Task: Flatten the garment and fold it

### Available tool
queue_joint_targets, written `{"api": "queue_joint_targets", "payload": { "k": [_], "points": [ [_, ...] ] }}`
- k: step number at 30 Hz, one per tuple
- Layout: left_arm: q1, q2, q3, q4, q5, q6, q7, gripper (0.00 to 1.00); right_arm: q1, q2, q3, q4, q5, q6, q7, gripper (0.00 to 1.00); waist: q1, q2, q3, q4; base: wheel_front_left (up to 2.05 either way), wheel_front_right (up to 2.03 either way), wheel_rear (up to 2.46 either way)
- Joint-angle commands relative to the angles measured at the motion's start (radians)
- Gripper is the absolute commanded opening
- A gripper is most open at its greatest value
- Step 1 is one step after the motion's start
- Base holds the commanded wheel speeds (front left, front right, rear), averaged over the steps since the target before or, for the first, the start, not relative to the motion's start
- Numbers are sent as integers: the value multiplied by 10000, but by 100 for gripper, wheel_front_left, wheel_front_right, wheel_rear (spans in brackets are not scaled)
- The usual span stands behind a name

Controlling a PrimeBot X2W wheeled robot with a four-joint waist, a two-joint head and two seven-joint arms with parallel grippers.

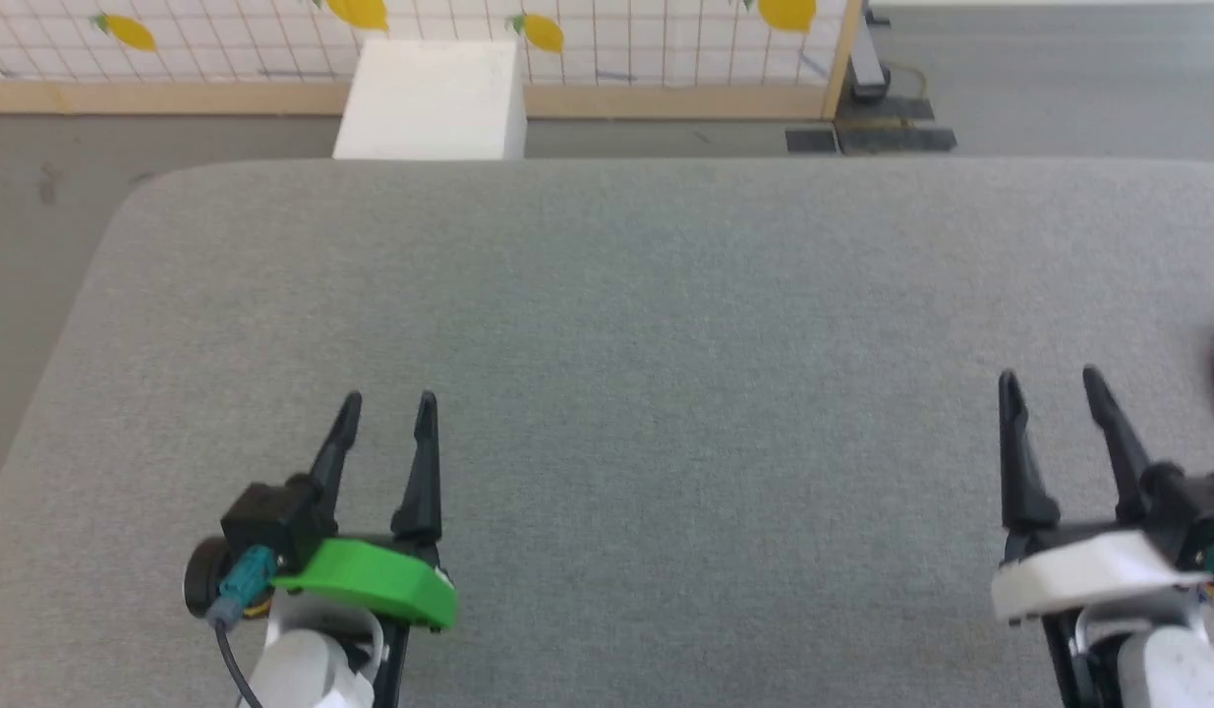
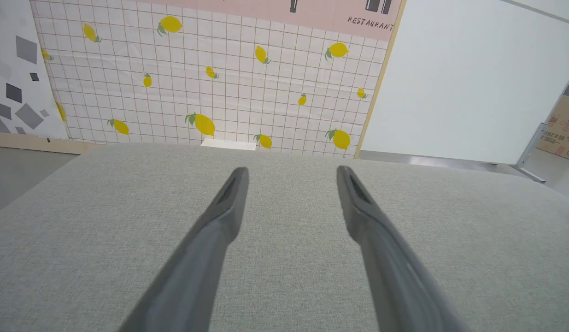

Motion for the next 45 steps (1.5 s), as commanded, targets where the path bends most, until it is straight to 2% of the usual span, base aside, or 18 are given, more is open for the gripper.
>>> {"api": "queue_joint_targets", "payload": {
  "k": [1,9,24,25,45],
  "points": [
    [225,-41,6,63,41,-76,-45,100,238,31,47,-71,-92,-17,-67,100,1,0,-236,147,0,0,0],
    [846,-158,43,225,114,-135,-45,100,939,58,101,58,174,-17,-113,100,1,0,-553,237,0,0,0],
    [921,-196,164,305,52,-121,-45,100,1010,60,152,210,317,-17,-4,100,1,0,-538,313,0,0,0],
    [806,-146,131,300,53,-72,1,0,909,36,152,212,278,0,-7,0,1,0,-547,314,0,0,0],
    [847,-149,171,98,282,36,264,0,887,37,258,116,181,-2,205,0,1,0,-555,316,0,0,0]
  ]
}}
